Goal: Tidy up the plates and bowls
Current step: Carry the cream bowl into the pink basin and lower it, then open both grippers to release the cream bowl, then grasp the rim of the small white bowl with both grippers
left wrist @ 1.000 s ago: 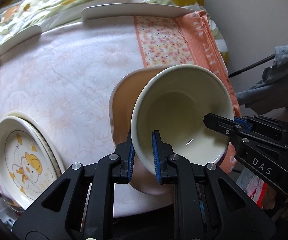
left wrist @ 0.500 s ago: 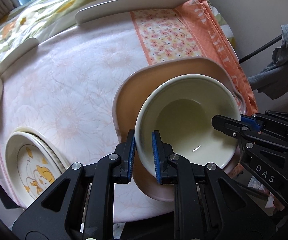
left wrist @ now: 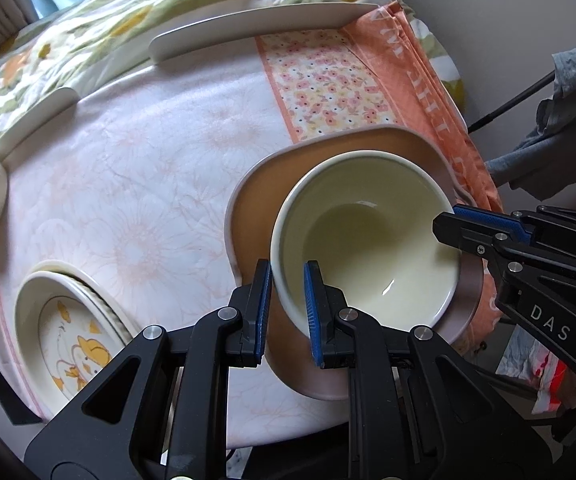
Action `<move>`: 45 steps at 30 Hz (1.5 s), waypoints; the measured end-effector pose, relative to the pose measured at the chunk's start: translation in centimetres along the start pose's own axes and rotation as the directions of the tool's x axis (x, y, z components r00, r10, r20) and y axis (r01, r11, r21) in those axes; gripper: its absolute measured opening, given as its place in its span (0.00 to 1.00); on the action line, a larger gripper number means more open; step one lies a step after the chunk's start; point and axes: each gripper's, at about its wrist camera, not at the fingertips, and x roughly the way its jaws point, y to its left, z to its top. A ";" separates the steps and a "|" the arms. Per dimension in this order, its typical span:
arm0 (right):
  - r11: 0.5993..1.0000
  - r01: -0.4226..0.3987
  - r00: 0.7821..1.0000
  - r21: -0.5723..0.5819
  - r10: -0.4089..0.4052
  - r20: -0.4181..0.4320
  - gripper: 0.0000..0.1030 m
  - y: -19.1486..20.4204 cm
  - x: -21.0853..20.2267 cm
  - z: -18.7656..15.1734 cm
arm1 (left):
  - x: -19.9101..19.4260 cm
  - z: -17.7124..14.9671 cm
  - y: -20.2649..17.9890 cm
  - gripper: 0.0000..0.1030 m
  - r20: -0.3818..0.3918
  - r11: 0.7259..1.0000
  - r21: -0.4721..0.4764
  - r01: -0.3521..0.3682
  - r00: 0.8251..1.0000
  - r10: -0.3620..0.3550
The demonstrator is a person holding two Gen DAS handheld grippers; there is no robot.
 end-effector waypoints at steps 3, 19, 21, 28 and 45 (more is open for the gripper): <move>1.000 -0.005 1.000 0.002 0.005 0.011 0.10 -0.1 -0.5 -0.1 | -0.6 -0.2 0.1 0.14 0.010 1.000 -0.005 0.002 1.000 -0.002; 0.940 -0.067 0.963 -0.334 0.149 0.224 1.00 4.4 -8.8 0.7 | -14.9 -4.9 8.0 0.98 0.373 0.960 -0.277 -0.032 0.917 0.138; 0.909 -0.059 0.953 -0.413 0.174 0.248 1.00 5.9 -9.3 1.1 | -16.5 -6.5 10.2 0.98 0.410 0.941 -0.339 -0.005 0.899 0.152; 0.807 -0.089 0.924 -0.583 0.286 0.253 1.00 13.5 -11.0 4.2 | -20.0 -10.8 19.1 0.98 0.413 0.836 -0.546 0.049 0.885 0.217; 0.754 -0.284 0.953 -0.592 0.291 -0.088 0.84 36.2 5.2 20.2 | -10.2 -8.0 41.6 0.74 0.370 0.578 -0.784 0.227 0.918 0.142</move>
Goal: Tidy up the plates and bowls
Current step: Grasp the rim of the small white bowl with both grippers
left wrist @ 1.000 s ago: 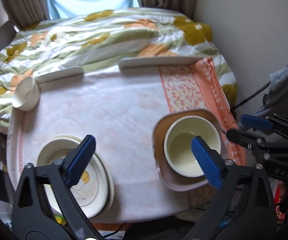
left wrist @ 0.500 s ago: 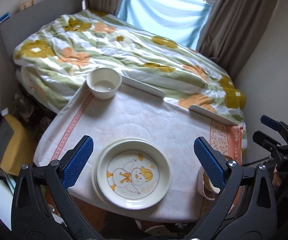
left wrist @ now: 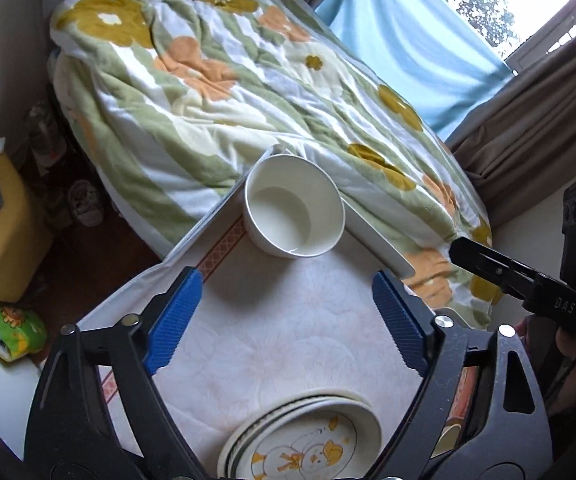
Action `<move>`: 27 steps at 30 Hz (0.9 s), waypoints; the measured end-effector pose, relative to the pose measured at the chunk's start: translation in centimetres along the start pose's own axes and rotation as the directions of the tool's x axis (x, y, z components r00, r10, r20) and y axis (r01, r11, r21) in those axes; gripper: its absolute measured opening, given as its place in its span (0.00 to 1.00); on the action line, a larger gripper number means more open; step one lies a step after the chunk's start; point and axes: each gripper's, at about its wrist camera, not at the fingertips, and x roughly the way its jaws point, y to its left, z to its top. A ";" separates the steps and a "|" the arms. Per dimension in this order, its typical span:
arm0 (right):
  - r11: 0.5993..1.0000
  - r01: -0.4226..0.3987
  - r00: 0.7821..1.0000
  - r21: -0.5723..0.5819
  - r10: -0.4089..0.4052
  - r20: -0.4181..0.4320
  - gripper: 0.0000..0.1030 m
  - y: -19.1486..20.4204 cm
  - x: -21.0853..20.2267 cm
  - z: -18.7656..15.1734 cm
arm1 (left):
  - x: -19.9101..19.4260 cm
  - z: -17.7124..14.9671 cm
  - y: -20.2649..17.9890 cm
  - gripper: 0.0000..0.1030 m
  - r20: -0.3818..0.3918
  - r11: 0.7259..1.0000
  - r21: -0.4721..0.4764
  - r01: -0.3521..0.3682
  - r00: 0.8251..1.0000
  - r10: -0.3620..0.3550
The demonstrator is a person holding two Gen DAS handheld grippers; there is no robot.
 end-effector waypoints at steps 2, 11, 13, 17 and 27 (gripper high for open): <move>0.998 -0.039 0.998 0.041 0.041 -0.041 0.74 -0.5 3.7 1.0 | 2.9 0.9 0.9 0.66 -0.031 1.000 -0.025 0.010 0.999 -0.011; 0.984 -0.107 0.987 0.142 0.123 -0.107 0.44 -2.1 13.4 1.9 | 10.8 3.5 3.3 0.46 -0.073 0.998 -0.050 0.034 0.997 -0.038; 0.984 -0.107 0.986 0.145 0.123 -0.111 0.35 -2.3 14.1 1.7 | 11.6 3.9 3.8 0.36 -0.083 0.998 -0.049 0.033 0.996 -0.037; 0.981 -0.114 0.986 0.158 0.132 -0.103 0.18 -2.6 14.8 1.5 | 12.4 3.9 4.3 0.20 -0.081 0.997 -0.045 0.056 0.995 -0.060; 0.977 -0.116 0.989 0.179 0.129 -0.066 0.17 -2.6 14.3 1.0 | 11.2 3.7 3.2 0.20 -0.062 0.999 0.029 0.024 0.998 -0.022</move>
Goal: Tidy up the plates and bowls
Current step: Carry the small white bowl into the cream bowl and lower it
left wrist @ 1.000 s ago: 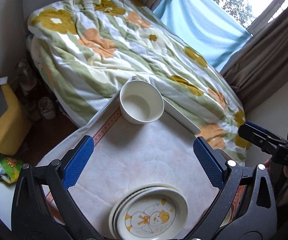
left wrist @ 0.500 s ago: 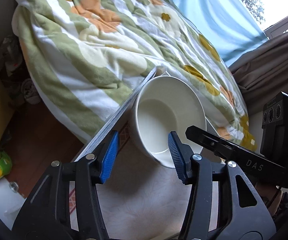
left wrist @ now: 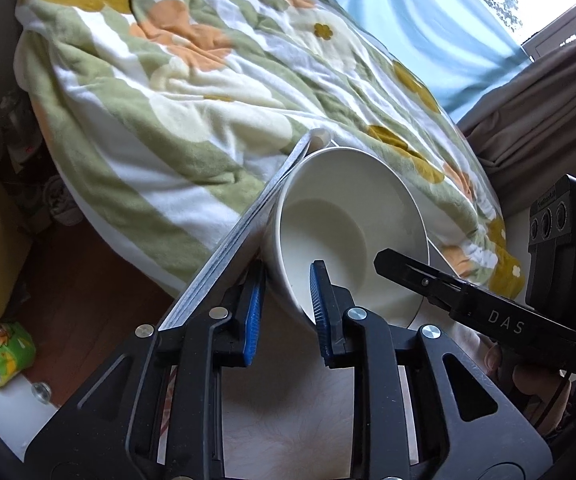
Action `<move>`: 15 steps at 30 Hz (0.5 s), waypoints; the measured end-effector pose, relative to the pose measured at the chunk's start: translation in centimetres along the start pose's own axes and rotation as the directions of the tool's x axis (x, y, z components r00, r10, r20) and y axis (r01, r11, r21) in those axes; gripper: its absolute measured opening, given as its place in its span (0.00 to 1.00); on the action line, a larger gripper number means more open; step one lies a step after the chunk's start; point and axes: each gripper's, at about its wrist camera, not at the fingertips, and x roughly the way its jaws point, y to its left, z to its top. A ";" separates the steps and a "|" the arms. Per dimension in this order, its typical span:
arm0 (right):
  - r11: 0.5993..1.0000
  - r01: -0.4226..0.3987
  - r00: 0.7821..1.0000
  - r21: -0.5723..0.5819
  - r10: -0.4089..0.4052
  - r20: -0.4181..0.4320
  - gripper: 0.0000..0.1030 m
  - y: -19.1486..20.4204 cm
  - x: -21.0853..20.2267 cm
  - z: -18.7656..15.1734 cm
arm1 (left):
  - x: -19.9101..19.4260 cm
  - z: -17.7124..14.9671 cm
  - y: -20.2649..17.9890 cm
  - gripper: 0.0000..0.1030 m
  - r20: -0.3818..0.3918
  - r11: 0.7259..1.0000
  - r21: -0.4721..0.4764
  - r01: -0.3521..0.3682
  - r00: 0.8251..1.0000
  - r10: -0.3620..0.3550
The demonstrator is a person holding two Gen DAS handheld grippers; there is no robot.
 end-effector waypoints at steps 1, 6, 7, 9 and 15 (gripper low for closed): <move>1.000 -0.004 1.000 0.006 0.004 0.004 0.17 0.0 -0.2 -0.1 | -0.4 -0.1 -0.2 0.20 0.008 1.000 0.009 -0.002 1.000 0.002; 1.000 -0.011 0.999 0.004 0.011 0.048 0.16 0.9 -2.6 -1.0 | -3.7 -0.5 -2.4 0.20 0.055 0.998 0.068 -0.011 0.998 0.008; 1.000 -0.015 0.998 0.005 0.015 0.061 0.16 1.1 -3.3 -1.3 | -4.6 -0.7 -3.0 0.20 0.066 0.997 0.080 -0.008 0.998 0.003; 1.000 -0.023 0.995 0.011 0.022 0.093 0.16 1.5 -5.3 -2.2 | -6.5 -1.3 -4.3 0.20 0.085 0.994 0.107 -0.005 0.996 -0.004; 1.000 0.007 0.984 0.027 -0.012 0.179 0.16 2.7 -12.7 -6.4 | -12.2 -5.1 -9.8 0.20 0.114 0.980 0.196 0.031 0.992 -0.054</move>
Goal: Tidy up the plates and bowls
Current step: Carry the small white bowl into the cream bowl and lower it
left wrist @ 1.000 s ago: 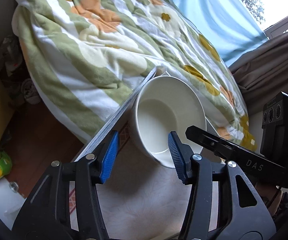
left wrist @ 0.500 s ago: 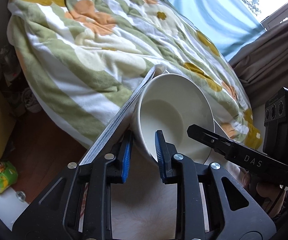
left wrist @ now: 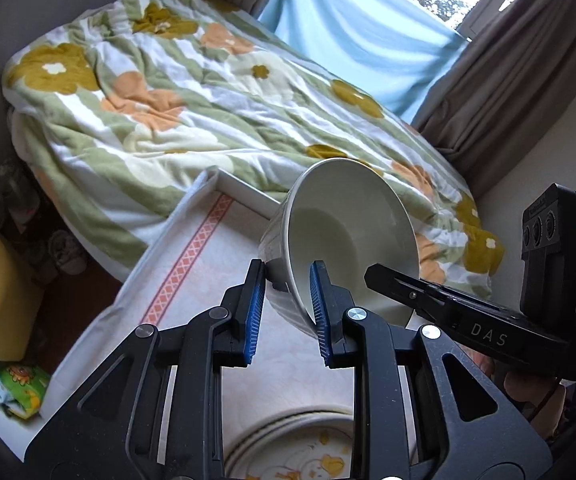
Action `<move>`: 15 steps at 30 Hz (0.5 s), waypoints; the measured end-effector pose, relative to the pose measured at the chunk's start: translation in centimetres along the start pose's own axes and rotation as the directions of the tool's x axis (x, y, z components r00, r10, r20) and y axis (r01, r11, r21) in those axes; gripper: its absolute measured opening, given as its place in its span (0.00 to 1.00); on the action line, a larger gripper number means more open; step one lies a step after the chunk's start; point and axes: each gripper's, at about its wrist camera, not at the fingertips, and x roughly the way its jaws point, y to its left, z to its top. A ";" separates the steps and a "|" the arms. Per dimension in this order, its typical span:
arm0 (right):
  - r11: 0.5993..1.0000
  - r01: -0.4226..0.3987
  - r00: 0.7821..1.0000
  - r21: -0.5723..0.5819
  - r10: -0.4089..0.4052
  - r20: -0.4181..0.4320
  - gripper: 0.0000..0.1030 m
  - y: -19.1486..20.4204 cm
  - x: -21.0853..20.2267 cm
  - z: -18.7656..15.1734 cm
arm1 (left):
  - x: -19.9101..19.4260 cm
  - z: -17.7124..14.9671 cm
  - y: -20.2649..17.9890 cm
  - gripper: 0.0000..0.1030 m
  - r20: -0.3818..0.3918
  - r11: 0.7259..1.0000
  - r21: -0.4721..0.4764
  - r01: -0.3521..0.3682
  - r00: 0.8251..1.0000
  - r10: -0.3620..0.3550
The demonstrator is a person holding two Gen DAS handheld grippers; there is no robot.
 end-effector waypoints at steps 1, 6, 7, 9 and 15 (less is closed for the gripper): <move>1.000 0.006 1.000 0.006 -0.006 0.018 0.16 0.0 -1.7 -0.7 | -0.9 -0.6 -1.2 0.20 0.002 1.000 0.015 0.012 1.000 -0.012; 0.998 0.032 0.994 0.046 -0.037 0.107 0.16 -1.1 -9.8 -5.3 | -4.5 -5.0 -7.9 0.20 -0.002 0.994 0.093 0.056 0.998 -0.056; 0.998 0.040 0.992 0.053 -0.046 0.121 0.16 -1.4 -11.4 -6.4 | -5.0 -6.0 -9.2 0.20 -0.009 0.992 0.110 0.066 0.998 -0.065; 0.996 0.058 0.987 0.070 -0.068 0.145 0.16 -2.5 -14.2 -8.6 | -5.8 -8.0 -11.8 0.20 -0.021 0.986 0.136 0.095 0.995 -0.093; 0.981 0.124 0.971 0.150 -0.152 0.186 0.16 -5.9 -20.9 -15.3 | -6.6 -14.4 -18.8 0.20 -0.085 0.962 0.206 0.179 0.983 -0.165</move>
